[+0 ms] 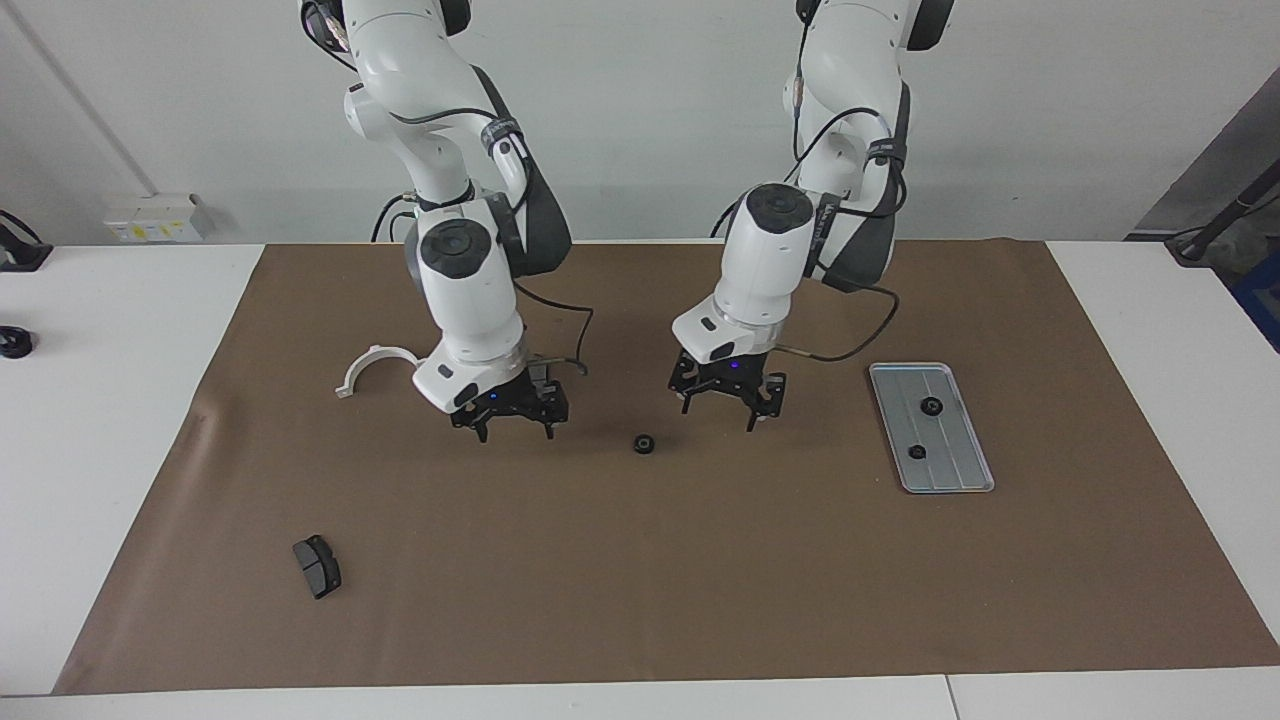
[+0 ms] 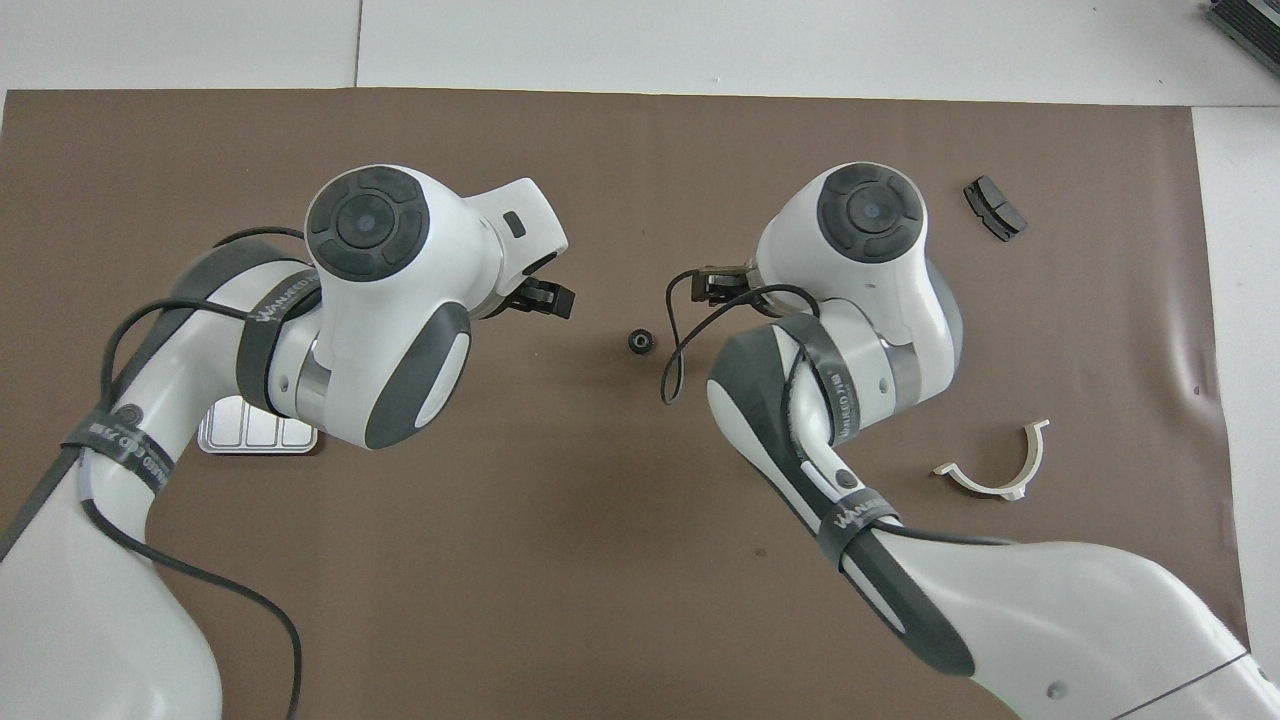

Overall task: Place bearing gear from tray to pile
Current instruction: 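Grasp the gear with the right gripper while the left gripper returns to tray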

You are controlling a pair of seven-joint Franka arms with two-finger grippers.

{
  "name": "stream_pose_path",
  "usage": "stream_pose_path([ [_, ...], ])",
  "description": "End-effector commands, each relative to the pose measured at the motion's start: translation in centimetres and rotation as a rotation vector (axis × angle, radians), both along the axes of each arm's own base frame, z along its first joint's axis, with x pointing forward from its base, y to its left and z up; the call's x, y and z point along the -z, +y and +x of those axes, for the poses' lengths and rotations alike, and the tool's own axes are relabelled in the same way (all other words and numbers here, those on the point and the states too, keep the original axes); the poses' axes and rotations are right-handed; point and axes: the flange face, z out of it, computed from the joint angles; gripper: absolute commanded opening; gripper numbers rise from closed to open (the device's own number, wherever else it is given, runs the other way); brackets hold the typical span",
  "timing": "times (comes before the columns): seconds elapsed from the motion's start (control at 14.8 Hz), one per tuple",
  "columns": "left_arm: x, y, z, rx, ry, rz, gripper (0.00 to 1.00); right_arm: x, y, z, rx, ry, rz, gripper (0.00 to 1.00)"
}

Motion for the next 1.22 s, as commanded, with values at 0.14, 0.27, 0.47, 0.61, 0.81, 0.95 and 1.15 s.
stream_pose_path([
  [0.14, -2.1, 9.4, -0.1, -0.077, 0.078, 0.036, 1.00, 3.3, 8.2, -0.8, -0.024, -0.019, 0.016, 1.00],
  [0.27, -2.0, 13.9, 0.9, -0.060, 0.100, 0.049, 1.00, 4.9, 9.0, -0.8, -0.020, -0.031, 0.021, 1.00],
  [0.47, -1.8, 19.0, 1.9, -0.069, 0.106, 0.052, 1.00, 6.2, 9.0, -1.3, -0.050, -0.046, 0.004, 1.00],
  [0.61, -1.0, 21.8, 1.5, -0.095, 0.121, 0.054, 1.00, 6.1, 9.1, -1.2, -0.062, -0.058, -0.010, 1.00],
  [0.81, 1.8, 24.3, -0.7, -0.113, 0.134, 0.056, 1.00, 7.0, 10.5, -2.7, -0.100, -0.045, -0.028, 0.82],
  [0.95, 4.0, 25.3, -2.6, -0.131, 0.107, 0.052, 1.00, 7.3, 10.6, -2.9, -0.100, -0.048, -0.026, 0.74],
  [1.15, 6.4, 26.2, -4.0, -0.151, 0.019, 0.041, 1.00, 8.0, 10.2, -3.2, -0.117, -0.046, -0.052, 0.73],
])
